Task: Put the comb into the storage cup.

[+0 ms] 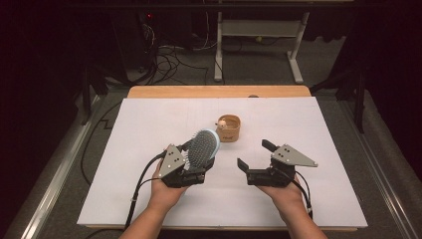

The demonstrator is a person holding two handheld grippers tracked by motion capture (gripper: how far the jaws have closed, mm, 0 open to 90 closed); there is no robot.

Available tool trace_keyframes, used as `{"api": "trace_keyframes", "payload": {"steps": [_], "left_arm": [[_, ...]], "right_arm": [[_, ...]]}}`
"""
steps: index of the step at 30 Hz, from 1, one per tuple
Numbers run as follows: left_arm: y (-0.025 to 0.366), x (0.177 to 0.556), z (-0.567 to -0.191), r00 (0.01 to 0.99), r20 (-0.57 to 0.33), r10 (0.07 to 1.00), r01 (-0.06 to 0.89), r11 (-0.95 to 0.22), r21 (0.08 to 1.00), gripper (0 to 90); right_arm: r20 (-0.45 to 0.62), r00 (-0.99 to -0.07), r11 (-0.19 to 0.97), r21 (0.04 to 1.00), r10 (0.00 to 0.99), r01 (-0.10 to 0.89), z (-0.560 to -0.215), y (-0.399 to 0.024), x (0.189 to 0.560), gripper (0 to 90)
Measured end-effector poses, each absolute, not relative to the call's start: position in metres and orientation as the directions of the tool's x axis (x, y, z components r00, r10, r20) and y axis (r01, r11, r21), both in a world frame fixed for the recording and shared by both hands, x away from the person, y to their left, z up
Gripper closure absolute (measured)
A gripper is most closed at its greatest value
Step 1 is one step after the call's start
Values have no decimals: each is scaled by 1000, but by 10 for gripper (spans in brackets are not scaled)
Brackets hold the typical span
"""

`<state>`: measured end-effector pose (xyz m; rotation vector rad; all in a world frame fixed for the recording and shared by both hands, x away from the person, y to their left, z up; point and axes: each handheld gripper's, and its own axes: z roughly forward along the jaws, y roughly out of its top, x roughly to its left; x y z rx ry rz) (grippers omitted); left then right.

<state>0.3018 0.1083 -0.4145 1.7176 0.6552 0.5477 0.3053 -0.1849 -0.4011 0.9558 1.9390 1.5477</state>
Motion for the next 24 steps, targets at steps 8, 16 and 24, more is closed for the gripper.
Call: {"api": "trace_keyframes", "payload": {"steps": [8, 16, 24], "left_arm": [[104, 302, -419, 742, 19, 670, 148, -192, 970, 209], [102, 301, -419, 742, 21, 670, 145, -190, 971, 209], [98, 300, -420, 745, 26, 666, 143, -197, 970, 209]], "right_arm": [[69, -675, 107, 970, 734, 216, -396, -175, 304, 2], [79, -699, 93, 974, 711, 205, -391, -166, 302, 2], [89, -719, 86, 975, 690, 204, -386, -155, 302, 2]]}}
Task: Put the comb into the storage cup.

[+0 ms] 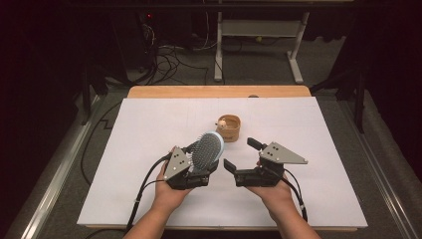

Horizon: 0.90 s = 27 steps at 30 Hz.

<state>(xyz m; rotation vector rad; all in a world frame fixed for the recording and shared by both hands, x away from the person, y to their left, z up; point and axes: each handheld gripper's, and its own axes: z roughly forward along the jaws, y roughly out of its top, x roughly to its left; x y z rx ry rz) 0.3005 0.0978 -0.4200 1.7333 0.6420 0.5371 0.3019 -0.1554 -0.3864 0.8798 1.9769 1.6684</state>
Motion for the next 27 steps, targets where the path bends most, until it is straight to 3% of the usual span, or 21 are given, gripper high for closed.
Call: {"api": "trace_keyframes", "payload": {"steps": [17, 27], "left_arm": [[88, 302, -420, 750, 41, 660, 137, -215, 967, 209], [84, 300, -419, 754, 49, 655, 131, -223, 966, 209]], "right_arm": [[114, -755, 66, 977, 646, 204, -383, -135, 311, 25], [172, -764, 39, 968, 622, 249, -385, -127, 319, 126]]}}
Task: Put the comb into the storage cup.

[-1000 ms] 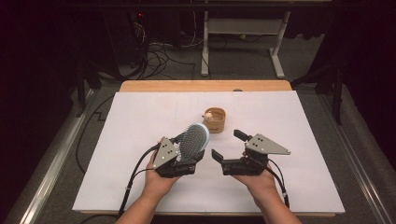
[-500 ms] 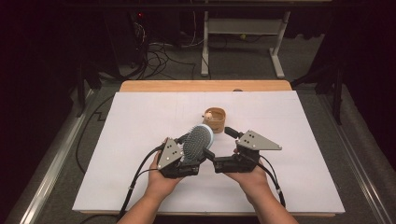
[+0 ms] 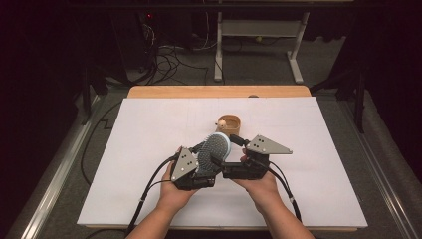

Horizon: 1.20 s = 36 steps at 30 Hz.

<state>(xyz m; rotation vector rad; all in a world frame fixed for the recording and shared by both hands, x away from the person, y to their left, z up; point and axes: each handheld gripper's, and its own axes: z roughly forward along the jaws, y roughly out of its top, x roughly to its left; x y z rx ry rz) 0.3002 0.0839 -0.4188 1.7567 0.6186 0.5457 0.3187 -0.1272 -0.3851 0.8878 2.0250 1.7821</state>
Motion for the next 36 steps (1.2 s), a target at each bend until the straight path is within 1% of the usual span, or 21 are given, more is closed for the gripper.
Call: {"api": "trace_keyframes", "payload": {"steps": [5, 10, 30, 36], "left_arm": [[83, 300, -419, 755, 52, 654, 128, -225, 966, 209], [84, 300, -418, 751, 54, 658, 125, -222, 967, 209], [84, 300, -418, 747, 48, 663, 130, -217, 968, 209], [83, 300, -418, 745, 52, 665, 130, -221, 967, 209]], "right_arm": [[203, -767, 18, 963, 608, 269, -385, -126, 321, 197], [233, -774, 2, 957, 589, 289, -387, -124, 323, 295], [334, -768, -63, 931, 546, 360, -388, -125, 325, 424], [344, -762, -68, 927, 549, 369, -388, -126, 325, 464]]}}
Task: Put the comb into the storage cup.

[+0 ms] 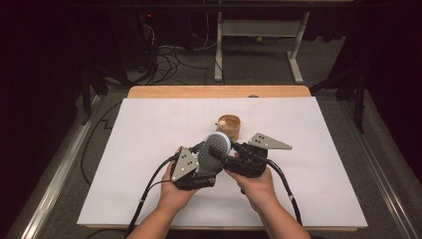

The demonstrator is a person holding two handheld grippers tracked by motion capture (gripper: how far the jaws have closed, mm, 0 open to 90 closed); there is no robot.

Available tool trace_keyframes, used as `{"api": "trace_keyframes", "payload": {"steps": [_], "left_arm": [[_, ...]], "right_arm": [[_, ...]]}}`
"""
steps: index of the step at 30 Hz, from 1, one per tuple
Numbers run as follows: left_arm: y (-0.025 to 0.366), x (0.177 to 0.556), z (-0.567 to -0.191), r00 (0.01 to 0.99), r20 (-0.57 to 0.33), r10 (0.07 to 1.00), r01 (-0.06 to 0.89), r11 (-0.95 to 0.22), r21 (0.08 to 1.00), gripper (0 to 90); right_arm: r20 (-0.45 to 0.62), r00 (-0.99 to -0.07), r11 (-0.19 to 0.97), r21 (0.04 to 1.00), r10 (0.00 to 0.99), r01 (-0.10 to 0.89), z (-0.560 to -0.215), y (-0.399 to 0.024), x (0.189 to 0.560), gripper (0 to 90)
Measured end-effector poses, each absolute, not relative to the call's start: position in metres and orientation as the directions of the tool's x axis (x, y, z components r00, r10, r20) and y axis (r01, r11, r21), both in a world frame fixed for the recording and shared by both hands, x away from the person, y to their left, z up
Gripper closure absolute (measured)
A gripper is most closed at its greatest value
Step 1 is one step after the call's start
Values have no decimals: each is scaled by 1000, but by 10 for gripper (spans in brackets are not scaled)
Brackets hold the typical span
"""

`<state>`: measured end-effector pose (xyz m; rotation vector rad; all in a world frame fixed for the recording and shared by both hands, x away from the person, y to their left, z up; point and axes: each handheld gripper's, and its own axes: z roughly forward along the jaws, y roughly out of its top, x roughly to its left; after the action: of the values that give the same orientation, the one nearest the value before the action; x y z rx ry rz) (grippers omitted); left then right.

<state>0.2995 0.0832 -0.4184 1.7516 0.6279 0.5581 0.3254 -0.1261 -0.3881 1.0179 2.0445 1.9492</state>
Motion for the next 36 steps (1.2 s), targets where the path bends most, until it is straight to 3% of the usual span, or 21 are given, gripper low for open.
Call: {"api": "trace_keyframes", "payload": {"steps": [24, 36], "left_arm": [[80, 296, -414, 737, 81, 671, 114, -242, 964, 209], [80, 298, -413, 743, 71, 666, 132, -249, 959, 205]], "right_arm": [[377, -733, -113, 916, 567, 384, -384, -128, 321, 584], [380, -720, -112, 914, 581, 391, -384, -128, 320, 603]]}}
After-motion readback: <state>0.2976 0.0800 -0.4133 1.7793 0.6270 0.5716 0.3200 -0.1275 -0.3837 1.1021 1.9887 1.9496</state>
